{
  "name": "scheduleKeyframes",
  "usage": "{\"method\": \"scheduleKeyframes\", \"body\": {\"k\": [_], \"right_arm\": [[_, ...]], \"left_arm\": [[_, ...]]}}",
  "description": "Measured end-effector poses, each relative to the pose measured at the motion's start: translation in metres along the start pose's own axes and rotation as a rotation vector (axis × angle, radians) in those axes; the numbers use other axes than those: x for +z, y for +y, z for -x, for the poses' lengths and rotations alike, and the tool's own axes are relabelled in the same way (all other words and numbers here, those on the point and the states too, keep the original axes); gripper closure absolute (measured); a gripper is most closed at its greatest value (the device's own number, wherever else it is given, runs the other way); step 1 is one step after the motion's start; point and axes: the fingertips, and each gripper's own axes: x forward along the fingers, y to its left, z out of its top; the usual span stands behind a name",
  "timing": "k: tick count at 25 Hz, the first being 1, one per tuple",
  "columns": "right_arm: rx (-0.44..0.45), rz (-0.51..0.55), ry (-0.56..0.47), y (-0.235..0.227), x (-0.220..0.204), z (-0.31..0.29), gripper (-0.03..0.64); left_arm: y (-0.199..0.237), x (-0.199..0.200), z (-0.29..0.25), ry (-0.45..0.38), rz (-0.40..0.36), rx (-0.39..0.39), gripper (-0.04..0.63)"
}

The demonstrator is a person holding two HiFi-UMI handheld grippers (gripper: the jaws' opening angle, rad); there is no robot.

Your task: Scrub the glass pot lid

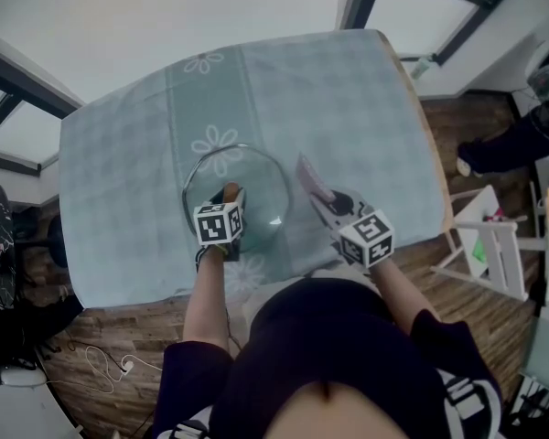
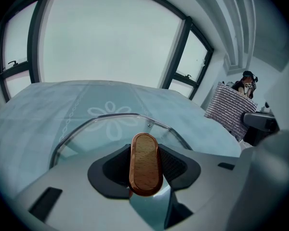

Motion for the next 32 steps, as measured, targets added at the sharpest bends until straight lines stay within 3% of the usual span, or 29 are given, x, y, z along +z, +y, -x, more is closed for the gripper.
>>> {"method": "scheduleKeyframes", "body": {"k": [12, 17, 23, 32], "right_arm": [[0.076, 0.026, 0.015, 0.005, 0.0, 0.0, 0.537], [0.092, 0.026, 0.013, 0.006, -0.003, 0.004, 0.537], [0.12, 0.036, 0.032, 0.012, -0.011, 0.006, 0.537], [0.132, 0.03, 0.017, 0.015, -0.011, 0.003, 0.537]], "left_arm": [[0.002, 0.0, 0.001, -0.015, -0.01, 0.031, 0.43], [-0.001, 0.0, 0.0, -0.013, 0.0, 0.007, 0.428], [-0.003, 0.002, 0.004, -0.037, 0.014, 0.014, 0.342], [-0.004, 0.007, 0.023, -0.126, 0.063, 0.045, 0.308]]}}
